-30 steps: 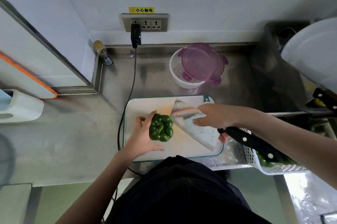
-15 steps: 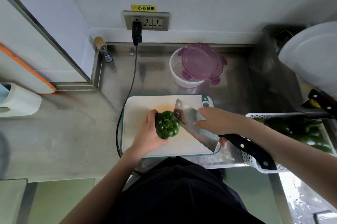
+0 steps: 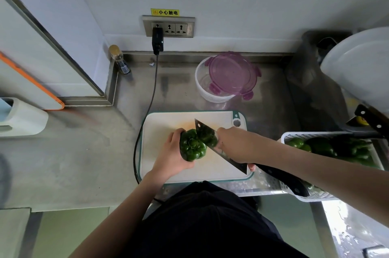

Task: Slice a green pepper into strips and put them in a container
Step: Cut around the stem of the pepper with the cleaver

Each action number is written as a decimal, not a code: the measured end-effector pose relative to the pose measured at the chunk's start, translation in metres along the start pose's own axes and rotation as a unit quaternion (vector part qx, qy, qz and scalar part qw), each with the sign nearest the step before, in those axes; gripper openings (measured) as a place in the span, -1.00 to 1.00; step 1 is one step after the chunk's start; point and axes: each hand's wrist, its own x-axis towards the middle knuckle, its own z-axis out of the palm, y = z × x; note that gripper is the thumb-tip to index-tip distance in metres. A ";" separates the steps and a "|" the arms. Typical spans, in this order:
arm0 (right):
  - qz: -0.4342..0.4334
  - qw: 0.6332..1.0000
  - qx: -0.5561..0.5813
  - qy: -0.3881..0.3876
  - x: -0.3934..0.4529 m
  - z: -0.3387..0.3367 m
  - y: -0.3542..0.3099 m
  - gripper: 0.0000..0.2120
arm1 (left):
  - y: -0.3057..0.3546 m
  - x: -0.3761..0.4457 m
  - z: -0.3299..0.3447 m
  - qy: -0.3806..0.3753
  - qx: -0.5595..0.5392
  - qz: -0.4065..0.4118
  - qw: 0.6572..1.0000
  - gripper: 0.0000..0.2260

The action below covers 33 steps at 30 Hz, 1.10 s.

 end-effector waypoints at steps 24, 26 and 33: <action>0.009 0.995 0.098 0.002 0.003 0.020 0.009 -0.87 | 0.008 0.001 0.010 0.011 -0.026 -0.070 0.997 -0.20; 0.023 0.993 0.118 -0.002 0.002 0.021 0.012 -0.83 | 0.009 0.000 0.010 0.015 -0.029 -0.068 0.997 -0.20; 0.030 0.996 0.082 -0.013 0.011 0.030 0.015 -0.89 | 0.010 0.000 0.009 0.042 -0.088 -0.095 0.991 -0.17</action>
